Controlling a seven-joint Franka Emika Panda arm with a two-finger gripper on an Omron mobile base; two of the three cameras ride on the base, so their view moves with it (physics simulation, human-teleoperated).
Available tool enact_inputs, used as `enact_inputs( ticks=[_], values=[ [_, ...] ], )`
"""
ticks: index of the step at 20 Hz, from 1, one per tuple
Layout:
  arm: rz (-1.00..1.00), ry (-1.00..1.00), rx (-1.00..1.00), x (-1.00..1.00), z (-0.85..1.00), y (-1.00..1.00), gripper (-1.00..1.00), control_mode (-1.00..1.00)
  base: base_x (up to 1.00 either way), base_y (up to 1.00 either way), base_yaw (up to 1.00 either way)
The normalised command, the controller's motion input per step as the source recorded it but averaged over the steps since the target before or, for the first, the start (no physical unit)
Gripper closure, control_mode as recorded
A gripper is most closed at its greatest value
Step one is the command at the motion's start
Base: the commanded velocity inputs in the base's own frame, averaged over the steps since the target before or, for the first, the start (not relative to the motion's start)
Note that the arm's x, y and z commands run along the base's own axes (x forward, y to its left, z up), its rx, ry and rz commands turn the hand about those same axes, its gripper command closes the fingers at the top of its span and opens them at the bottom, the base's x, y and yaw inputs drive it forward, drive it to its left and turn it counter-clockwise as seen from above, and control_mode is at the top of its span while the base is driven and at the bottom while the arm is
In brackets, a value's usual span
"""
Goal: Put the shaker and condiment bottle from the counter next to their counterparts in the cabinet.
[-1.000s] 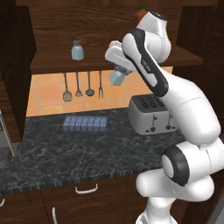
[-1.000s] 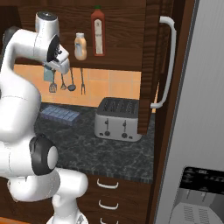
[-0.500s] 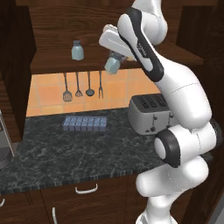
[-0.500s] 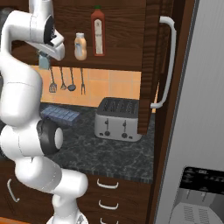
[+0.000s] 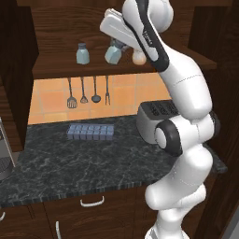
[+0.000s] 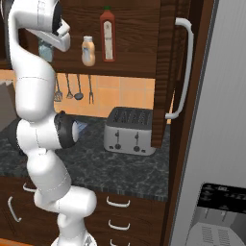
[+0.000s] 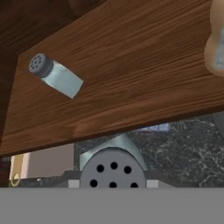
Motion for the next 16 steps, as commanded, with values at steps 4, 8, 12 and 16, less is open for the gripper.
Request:
enact_inputs(
  ticks=[4, 8, 12, 16],
  values=[
    [0.00, 0.00, -0.09, 0.14, 0.00, 0.14, 1.00, -1.00, 0.00, 0.00, 0.00],
    [0.00, 0.00, -0.10, 0.47, 0.00, -0.01, 1.00, -1.00, 0.00, 0.00, 0.00],
    [0.04, 0.00, -0.05, 0.06, -0.01, 0.19, 1.00, -1.00, 0.00, 0.00, 0.00],
    [0.00, 0.10, -0.01, 0.28, -0.17, 0.17, 1.00, -1.00, 0.00, 0.00, 0.00]
  ],
)
